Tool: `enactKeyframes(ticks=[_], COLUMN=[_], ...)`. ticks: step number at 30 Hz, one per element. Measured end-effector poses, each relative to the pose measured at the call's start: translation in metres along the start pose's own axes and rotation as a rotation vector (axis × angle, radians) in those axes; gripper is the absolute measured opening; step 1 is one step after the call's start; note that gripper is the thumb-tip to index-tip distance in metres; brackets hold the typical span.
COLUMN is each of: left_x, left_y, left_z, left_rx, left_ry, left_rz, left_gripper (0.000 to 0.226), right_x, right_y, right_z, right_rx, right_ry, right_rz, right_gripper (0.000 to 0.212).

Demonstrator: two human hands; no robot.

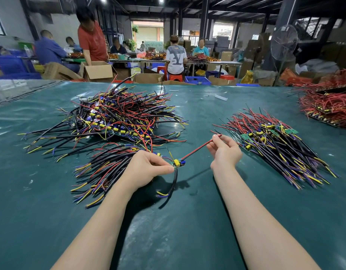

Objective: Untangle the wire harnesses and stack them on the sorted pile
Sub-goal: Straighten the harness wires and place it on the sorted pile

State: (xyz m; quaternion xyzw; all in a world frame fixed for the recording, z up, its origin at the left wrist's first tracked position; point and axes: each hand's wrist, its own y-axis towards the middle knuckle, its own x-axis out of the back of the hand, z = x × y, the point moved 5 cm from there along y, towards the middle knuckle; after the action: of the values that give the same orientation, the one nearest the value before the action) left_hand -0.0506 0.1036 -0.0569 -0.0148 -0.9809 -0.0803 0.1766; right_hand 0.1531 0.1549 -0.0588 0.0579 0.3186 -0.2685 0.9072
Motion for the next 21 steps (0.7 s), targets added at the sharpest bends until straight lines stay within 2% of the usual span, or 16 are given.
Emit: enactKeyframes(ticks=[6, 11, 13, 15, 17, 21], left_x=[-0.001, -0.002, 0.0, 0.006, 0.013, 0.021], left_y=[-0.001, -0.003, -0.003, -0.003, -0.003, -0.004], left_z=[-0.003, -0.008, -0.012, -0.015, -0.016, -0.016], left_rx=[-0.001, 0.002, -0.005, -0.012, -0.015, -0.03], left_ry=[0.016, 0.05, 0.055, 0.018, -0.01, 0.055], left_rz=[0.027, -0.015, -0.081, -0.204, -0.33, -0.481], left_gripper=[0.031, 0.027, 0.028, 0.028, 0.025, 0.02], right_x=[0.007, 0.009, 0.007, 0.005, -0.005, -0.049], right_y=[0.003, 0.004, 0.003, 0.001, -0.006, -0.052], right_z=[-0.004, -0.009, -0.01, -0.011, -0.011, -0.027], right_rx=[-0.19, -0.302, -0.326, -0.305, -0.25, -0.24], right_ry=[0.14, 0.3, 0.351, 0.213, -0.036, -0.415], right_rz=[-0.062, -0.045, -0.014, 0.011, 0.085, 0.567], right_gripper=[0.028, 0.028, 0.028, 0.031, 0.032, 0.025])
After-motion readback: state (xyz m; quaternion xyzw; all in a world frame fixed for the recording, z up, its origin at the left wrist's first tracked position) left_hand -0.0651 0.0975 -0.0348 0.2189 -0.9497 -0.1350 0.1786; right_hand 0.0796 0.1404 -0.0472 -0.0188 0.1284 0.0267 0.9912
